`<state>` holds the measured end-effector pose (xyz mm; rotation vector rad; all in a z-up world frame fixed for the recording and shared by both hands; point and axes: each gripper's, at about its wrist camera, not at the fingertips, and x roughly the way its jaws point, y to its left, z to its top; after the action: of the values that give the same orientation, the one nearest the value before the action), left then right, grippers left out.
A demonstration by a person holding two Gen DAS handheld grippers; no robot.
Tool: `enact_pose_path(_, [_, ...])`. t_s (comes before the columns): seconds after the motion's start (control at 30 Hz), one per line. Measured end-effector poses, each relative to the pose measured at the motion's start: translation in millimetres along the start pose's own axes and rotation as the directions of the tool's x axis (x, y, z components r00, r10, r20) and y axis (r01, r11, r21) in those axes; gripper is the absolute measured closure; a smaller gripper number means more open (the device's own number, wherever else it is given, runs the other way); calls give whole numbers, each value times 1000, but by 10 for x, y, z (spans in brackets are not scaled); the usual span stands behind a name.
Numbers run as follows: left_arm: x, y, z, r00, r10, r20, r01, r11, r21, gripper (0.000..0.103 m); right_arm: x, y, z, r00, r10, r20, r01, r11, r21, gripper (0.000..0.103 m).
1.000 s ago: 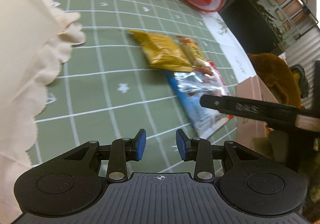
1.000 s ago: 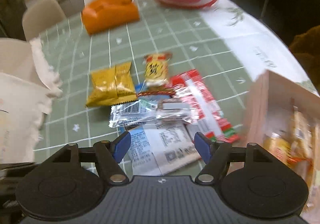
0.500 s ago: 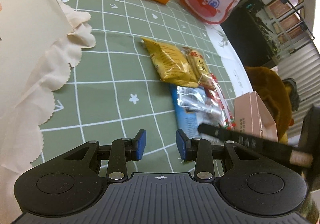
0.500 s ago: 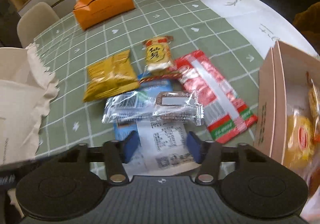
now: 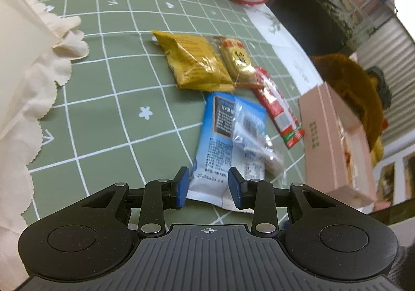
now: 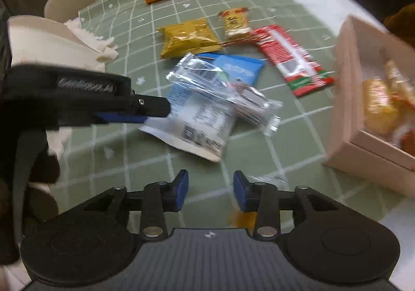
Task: Organize snacks
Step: 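Move both open grippers back toward the remaining snack pile, then lower the left gripper onto the clear-wrapped brown cake while the right approaches the orange candy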
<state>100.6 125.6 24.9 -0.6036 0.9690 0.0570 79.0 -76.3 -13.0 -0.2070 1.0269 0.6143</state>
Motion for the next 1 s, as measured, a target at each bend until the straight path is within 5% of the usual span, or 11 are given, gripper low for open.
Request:
enact_pose_path(0.53, [18,-83,37,999,35,24,-37,996,79,65,-138,-583,-323,994,-103,27,98,983,157,55])
enact_pose_path(0.77, [-266,-258,314,979,-55,195,45,997,58,65,-129,-580,-312,997,-70,29,64,986,155,43])
enact_pose_path(1.0, [394,-700,580,999,-31,27,22,953,302,66,-237,-745,-326,998,-40,37,33,984,175,43])
